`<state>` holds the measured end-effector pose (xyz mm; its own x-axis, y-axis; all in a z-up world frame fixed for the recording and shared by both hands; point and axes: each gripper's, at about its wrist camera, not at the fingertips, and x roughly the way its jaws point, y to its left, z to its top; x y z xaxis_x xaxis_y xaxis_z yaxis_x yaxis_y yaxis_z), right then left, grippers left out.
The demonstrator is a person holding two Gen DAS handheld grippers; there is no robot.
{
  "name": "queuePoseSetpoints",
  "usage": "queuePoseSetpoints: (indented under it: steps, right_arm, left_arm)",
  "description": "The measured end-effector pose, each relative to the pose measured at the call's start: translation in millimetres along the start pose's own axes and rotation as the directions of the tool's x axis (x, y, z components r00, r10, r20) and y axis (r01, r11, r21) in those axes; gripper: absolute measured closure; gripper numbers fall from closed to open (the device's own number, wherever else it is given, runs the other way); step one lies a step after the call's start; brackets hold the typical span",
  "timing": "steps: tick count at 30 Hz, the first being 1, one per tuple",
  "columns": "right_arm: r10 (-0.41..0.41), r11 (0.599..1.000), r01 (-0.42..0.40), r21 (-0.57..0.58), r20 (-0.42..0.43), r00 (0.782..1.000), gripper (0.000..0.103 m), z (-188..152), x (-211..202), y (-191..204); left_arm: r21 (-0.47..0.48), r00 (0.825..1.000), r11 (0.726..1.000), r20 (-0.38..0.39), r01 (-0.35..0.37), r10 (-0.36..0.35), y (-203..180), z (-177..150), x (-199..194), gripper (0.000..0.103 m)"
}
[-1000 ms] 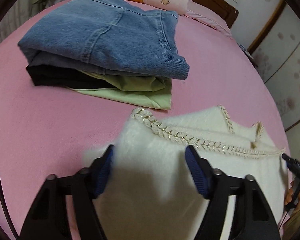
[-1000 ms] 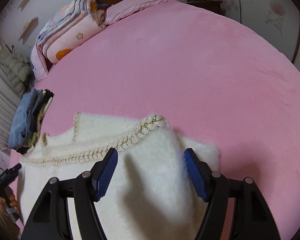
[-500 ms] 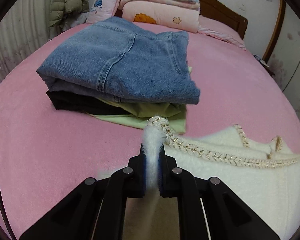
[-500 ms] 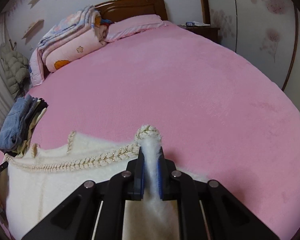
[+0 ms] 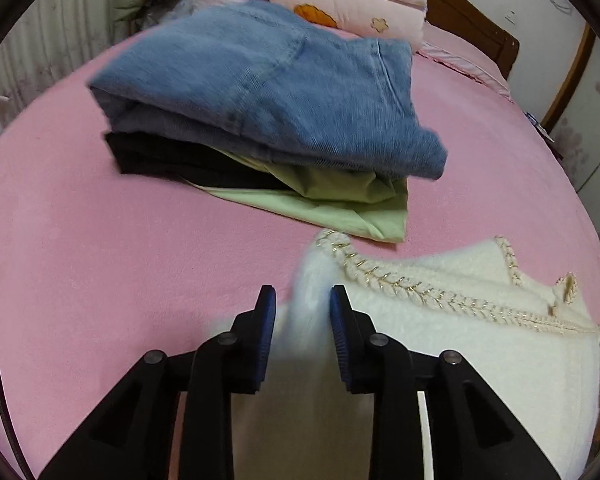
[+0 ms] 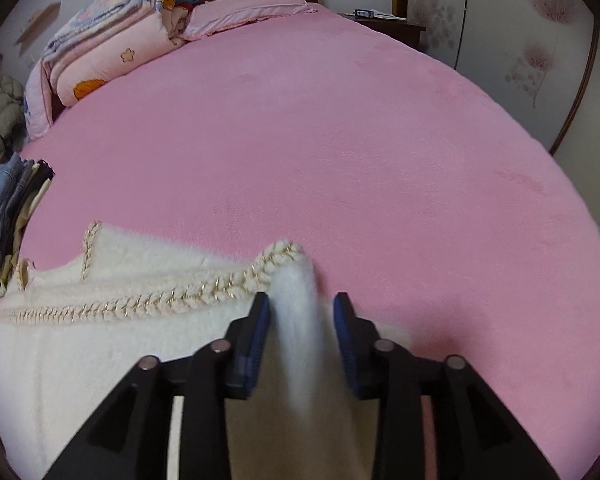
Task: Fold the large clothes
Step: 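Release the edge and pull both tools back from the folded cardigan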
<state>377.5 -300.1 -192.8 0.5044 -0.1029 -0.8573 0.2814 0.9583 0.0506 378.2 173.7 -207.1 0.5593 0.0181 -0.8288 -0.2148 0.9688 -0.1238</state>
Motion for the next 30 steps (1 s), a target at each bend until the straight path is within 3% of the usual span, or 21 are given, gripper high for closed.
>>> queuePoseSetpoints:
  steps: [2, 4, 6, 7, 11, 15, 19, 22, 25, 28, 30]
  right_arm:
    - [-0.006, 1.0, 0.007, -0.021, 0.037, 0.999, 0.067, -6, -25, 10]
    - [0.021, 0.999, -0.017, -0.042, 0.091, 0.996, 0.067, -20, -54, 23]
    - [0.066, 0.996, -0.058, -0.066, 0.135, 0.989, 0.067, -40, -85, 43]
    - [0.099, 0.993, -0.089, -0.076, 0.139, 0.985, 0.067, -50, -96, 53]
    - [0.278, 0.951, -0.259, -0.17, 0.1, 0.955, 0.067, -95, -127, 109]
    - [0.343, 0.913, -0.313, -0.263, 0.079, 0.936, 0.067, -139, -133, 155]
    - [0.267, 0.919, -0.249, -0.306, 0.02, 0.963, 0.067, -167, -110, 162]
    - [0.2, 0.949, -0.178, -0.261, 0.059, 0.978, 0.067, -170, -105, 127]
    - [0.1, 0.98, -0.084, -0.181, 0.084, 0.991, 0.067, -166, -100, 89]
    - [0.021, 0.997, -0.014, -0.077, 0.085, 0.996, 0.067, -167, -97, 41]
    - [-0.019, 0.999, 0.022, -0.03, 0.087, 0.996, 0.067, -167, -97, 13]
  left_arm:
    - [0.0, 1.0, 1.0, 0.026, -0.007, 0.007, -2, -2, -24, 0.075]
    - [0.0, 0.997, 0.999, 0.066, 0.038, -0.038, -8, -11, -58, 0.068]
    - [0.006, 0.988, 0.994, 0.113, 0.107, -0.107, -20, -29, -96, 0.034]
    - [0.015, 0.981, 0.991, 0.137, 0.133, -0.134, -28, -40, -110, 0.029]
    - [0.099, 0.969, 0.979, 0.154, 0.18, -0.194, -70, -87, -138, 0.026]
    - [0.12, 0.977, 0.977, 0.099, 0.175, -0.187, -87, -129, -132, 0.026]
    - [0.114, 0.992, 0.99, 0.081, 0.087, -0.096, -71, -155, -122, 0.027]
    - [0.067, 0.999, 0.998, 0.051, 0.012, -0.016, -37, -157, -108, 0.027]
    - [0.027, 0.997, 0.999, 0.062, 0.044, -0.045, -2, -154, -110, 0.034]
    - [0.064, 0.997, 0.998, 0.072, 0.005, -0.01, 7, -154, -112, 0.035]
    - [0.065, 0.997, 0.998, 0.069, 0.024, -0.028, 10, -156, -113, 0.035]
